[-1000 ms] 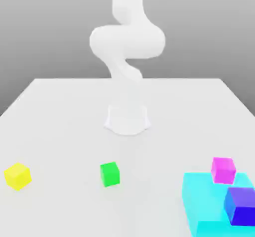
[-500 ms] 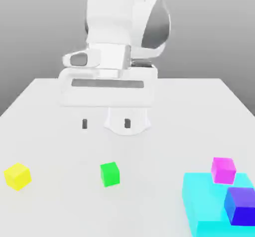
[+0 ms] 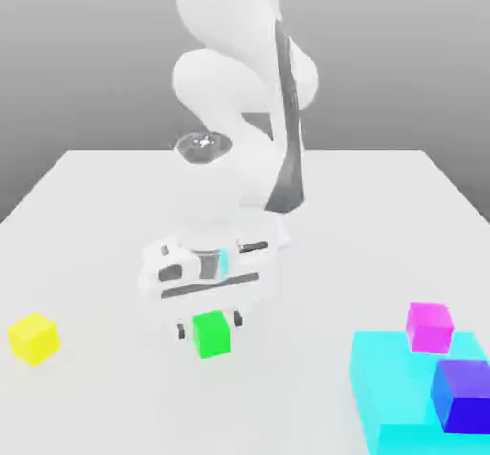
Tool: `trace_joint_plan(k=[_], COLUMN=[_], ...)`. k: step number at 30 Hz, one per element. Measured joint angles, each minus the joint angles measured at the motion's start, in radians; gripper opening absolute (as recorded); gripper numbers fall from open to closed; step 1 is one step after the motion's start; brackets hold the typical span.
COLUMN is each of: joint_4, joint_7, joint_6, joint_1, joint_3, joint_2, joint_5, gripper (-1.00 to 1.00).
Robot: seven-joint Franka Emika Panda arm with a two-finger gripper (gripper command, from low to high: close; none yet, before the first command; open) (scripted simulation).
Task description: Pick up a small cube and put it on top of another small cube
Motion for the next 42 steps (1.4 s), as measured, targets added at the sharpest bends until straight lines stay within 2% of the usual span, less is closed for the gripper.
trace_joint_plan(k=[1,8,15,22,26,30,42], joint_4=[0.002,0.002,-0.019,-0.047,0.071,0.214,0.649], joint_7=[-0.001,0.003,0.047,0.035,-0.008,-0.026,-0.004], joint_6=[0.015,0.015,-0.110,-0.247,-0.347,-0.453,-0.770], joint_1=[-0.013,-0.015,0.053,0.058,0.149,0.232,0.409], joint_3=[0.010,0.012,-0.063,-0.067,-0.031,-0.002,0.123], joint_2=[0.018,0.019,-0.131,-0.291,-0.274,-0.236,-0.117], joint_5=[-0.002,-0.006,-0.056,-0.054,0.005,0.025,-0.022], gripper=[-1.00,-1.00,-1.00,-1.00,-1.00,-1.00,-1.00])
